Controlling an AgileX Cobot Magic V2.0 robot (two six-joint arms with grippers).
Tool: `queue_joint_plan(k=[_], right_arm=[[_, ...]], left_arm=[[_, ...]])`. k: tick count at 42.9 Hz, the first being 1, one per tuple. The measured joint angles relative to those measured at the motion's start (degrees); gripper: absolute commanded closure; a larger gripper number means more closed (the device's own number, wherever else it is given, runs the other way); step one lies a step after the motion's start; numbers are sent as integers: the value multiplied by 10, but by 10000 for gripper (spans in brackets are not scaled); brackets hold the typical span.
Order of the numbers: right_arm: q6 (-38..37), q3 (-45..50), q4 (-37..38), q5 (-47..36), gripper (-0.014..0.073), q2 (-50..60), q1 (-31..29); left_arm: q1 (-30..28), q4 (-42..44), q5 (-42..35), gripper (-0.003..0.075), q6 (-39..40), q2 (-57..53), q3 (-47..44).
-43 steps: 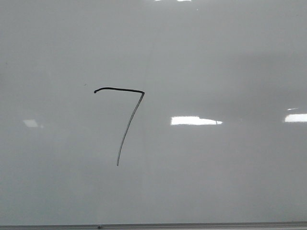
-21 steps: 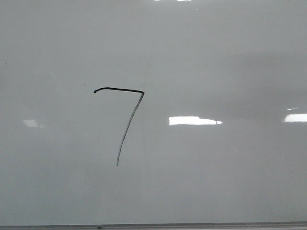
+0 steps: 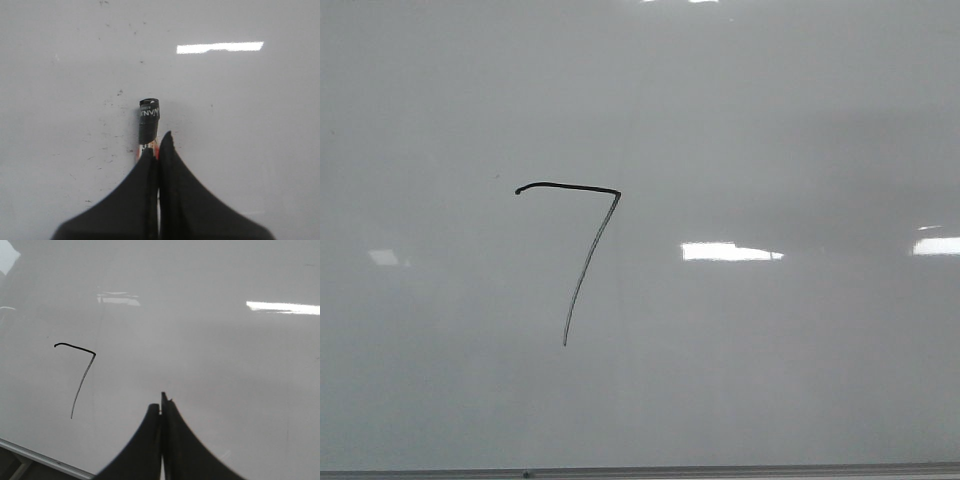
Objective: Write number 7 on whiteboard
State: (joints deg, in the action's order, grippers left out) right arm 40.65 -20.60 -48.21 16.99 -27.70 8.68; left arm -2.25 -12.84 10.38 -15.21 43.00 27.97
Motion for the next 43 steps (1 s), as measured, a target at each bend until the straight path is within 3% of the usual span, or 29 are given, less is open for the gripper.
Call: queue_joint_plan(k=[10,17,32,43], right_arm=[[0,0,0,0,653,0,0],[0,0,0,0,653,0,0],[0,0,0,0,653,0,0],[0,0,0,1,653,0,0]], left_arm=[[0,31,-1,741,10,-27,-26],[0,81,-18,741,64,-117,-94],[0,90,-19,741,93,-368,-245],[0,93,-15,741,94,-432,-283]])
